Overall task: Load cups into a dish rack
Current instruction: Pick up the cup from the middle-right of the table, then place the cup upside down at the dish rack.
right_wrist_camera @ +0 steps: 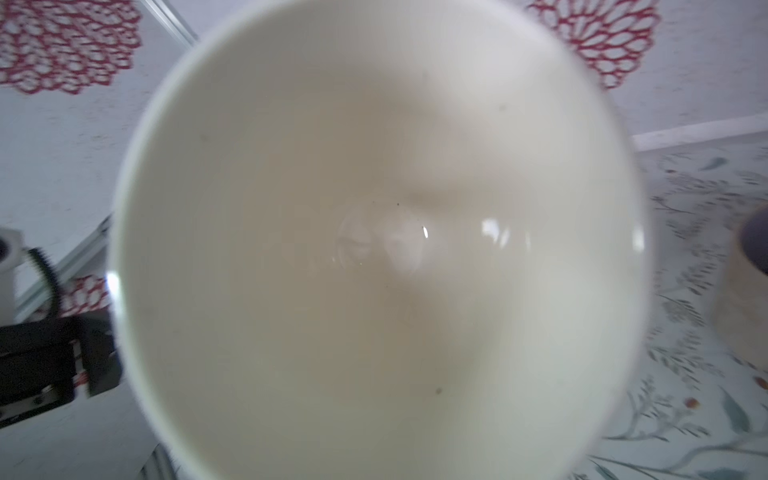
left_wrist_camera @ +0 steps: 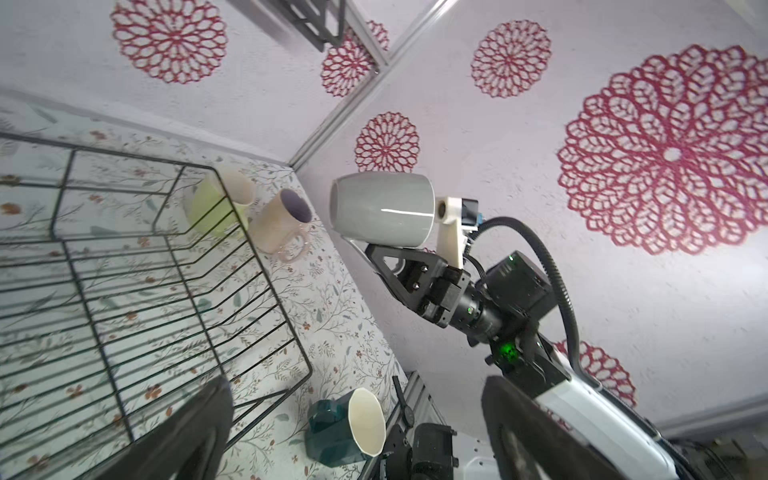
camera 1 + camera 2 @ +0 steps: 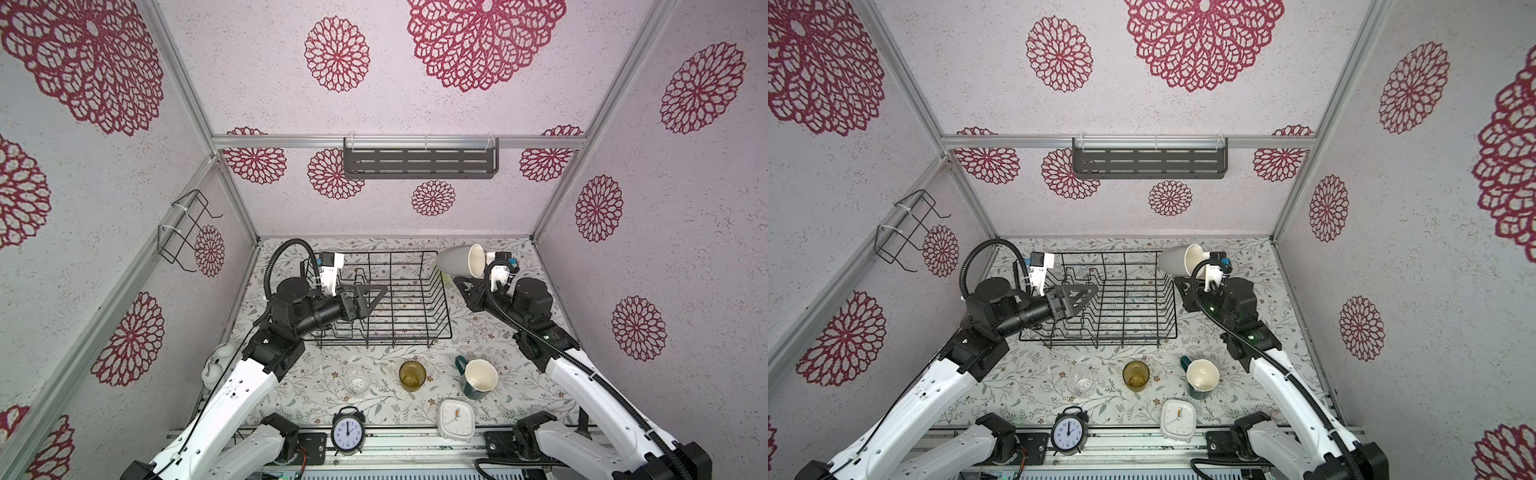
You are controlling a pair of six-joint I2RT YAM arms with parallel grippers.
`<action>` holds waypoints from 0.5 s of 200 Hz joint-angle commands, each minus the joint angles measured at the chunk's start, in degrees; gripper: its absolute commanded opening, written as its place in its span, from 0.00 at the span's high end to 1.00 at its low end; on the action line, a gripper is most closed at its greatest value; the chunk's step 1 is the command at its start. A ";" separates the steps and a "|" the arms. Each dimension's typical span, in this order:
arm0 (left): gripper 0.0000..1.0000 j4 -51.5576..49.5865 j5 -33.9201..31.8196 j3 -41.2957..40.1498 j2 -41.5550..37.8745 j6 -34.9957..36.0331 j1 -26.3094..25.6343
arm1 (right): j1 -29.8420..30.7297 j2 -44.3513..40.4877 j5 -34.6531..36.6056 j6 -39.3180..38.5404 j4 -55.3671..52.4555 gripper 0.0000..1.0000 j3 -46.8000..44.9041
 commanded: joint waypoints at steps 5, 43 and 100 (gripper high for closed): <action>0.03 7.16 7.94 0.54 2.32 2.30 -0.32 | 1.47 -1.36 -13.46 1.83 12.47 1.00 3.93; 0.03 20.59 11.21 -2.18 3.82 -4.79 -0.26 | 5.89 0.43 -19.81 10.78 23.53 1.00 2.64; 0.03 23.33 11.57 -1.08 6.45 -9.01 0.91 | 11.21 5.67 -23.24 19.46 34.58 1.00 4.11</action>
